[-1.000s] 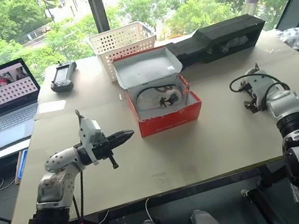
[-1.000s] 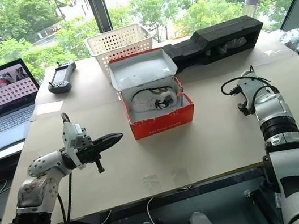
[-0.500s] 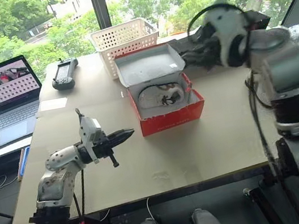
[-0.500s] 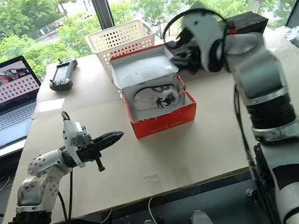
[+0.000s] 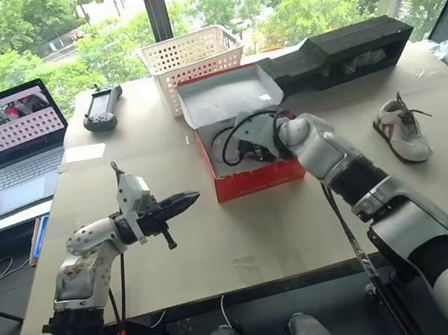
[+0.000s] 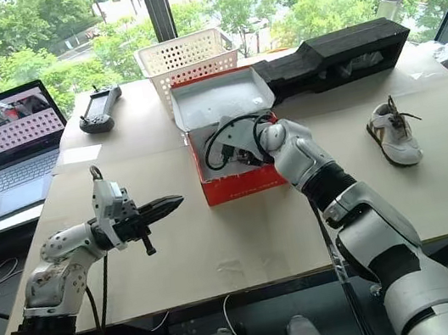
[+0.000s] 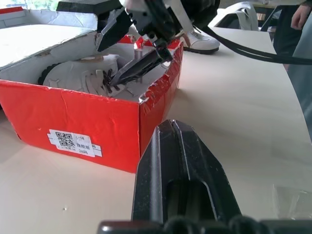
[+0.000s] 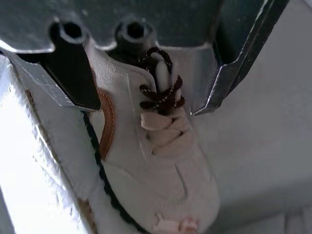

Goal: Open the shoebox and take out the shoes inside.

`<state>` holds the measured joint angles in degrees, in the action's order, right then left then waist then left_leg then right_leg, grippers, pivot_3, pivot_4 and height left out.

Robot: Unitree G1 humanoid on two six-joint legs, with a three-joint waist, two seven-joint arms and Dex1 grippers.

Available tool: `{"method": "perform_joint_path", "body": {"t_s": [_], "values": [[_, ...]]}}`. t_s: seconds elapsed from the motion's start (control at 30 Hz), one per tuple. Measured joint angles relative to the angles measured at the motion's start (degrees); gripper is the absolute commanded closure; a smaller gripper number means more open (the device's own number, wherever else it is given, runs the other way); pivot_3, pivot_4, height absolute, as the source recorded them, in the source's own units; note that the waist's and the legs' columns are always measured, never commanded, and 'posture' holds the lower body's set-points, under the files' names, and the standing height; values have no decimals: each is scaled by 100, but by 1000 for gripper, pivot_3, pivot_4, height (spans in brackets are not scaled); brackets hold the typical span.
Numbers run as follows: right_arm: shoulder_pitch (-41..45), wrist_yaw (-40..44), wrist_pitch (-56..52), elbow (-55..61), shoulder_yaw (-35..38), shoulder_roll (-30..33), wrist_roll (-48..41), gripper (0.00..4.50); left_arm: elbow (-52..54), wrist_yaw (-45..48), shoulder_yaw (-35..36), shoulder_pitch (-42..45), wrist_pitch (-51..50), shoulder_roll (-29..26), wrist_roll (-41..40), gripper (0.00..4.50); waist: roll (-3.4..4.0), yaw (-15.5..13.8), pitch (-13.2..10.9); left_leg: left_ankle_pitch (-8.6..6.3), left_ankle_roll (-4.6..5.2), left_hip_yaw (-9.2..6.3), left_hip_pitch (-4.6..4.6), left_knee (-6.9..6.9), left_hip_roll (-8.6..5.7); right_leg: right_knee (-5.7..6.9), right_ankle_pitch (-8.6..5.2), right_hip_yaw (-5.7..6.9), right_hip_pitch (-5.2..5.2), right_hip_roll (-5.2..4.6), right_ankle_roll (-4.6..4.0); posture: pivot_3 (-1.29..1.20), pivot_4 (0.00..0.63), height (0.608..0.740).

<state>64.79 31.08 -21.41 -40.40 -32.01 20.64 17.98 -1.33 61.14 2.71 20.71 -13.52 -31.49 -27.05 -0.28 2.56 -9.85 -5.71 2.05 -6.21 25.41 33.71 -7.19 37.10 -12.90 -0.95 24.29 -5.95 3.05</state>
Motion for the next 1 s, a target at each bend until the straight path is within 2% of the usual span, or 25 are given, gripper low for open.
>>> {"method": "perform_joint_path", "body": {"t_s": [0.2, 0.37, 0.47, 0.67, 0.73, 1.0], "values": [[350, -522, 594, -1178, -20, -381, 404, 974, 1, -36, 48, -128, 12, -15, 0, 4500, 0, 12, 0, 1, -6, -2, -19, -2, 6, 0, 4, -6, 2, 22, -8, 0, 150, 738], [352, -620, 747, -1480, 107, -561, 492, 974, 36, -49, 66, -164, 13, -33, -1, 4500, 1, 23, 1, 0, -8, -1, -23, -2, 8, 1, 5, -12, 2, 27, -9, 0, 150, 738], [352, -616, 770, -1519, 165, -610, 517, 1658, 38, -48, 67, -178, 13, -40, -2, 4500, 2, 32, 1, -1, -9, -2, -25, -4, 10, 1, 5, -14, 3, 30, -10, 0, 150, 738], [340, -573, 836, -1519, 225, -676, 563, 3748, 38, -40, 66, -204, 13, -47, -1, 4500, 2, 81, 1, -2, -11, -2, -27, -6, 10, 1, 5, -16, 2, 30, -10, 0, 150, 738], [340, -566, 852, -1518, 236, -688, 577, 4317, 38, -38, 66, -204, 13, -47, -1, 4500, 2, 95, 1, -2, -11, -2, -27, -7, 10, 1, 5, -16, 2, 30, -10, 0, 150, 738], [339, -618, 871, -1520, 329, -705, 626, 4317, 38, -31, 66, -203, 13, -49, 0, 4500, 2, 111, 1, -2, -11, -2, -27, -9, 10, 1, 5, -17, 4, 30, -10, 0, 150, 738]]}}
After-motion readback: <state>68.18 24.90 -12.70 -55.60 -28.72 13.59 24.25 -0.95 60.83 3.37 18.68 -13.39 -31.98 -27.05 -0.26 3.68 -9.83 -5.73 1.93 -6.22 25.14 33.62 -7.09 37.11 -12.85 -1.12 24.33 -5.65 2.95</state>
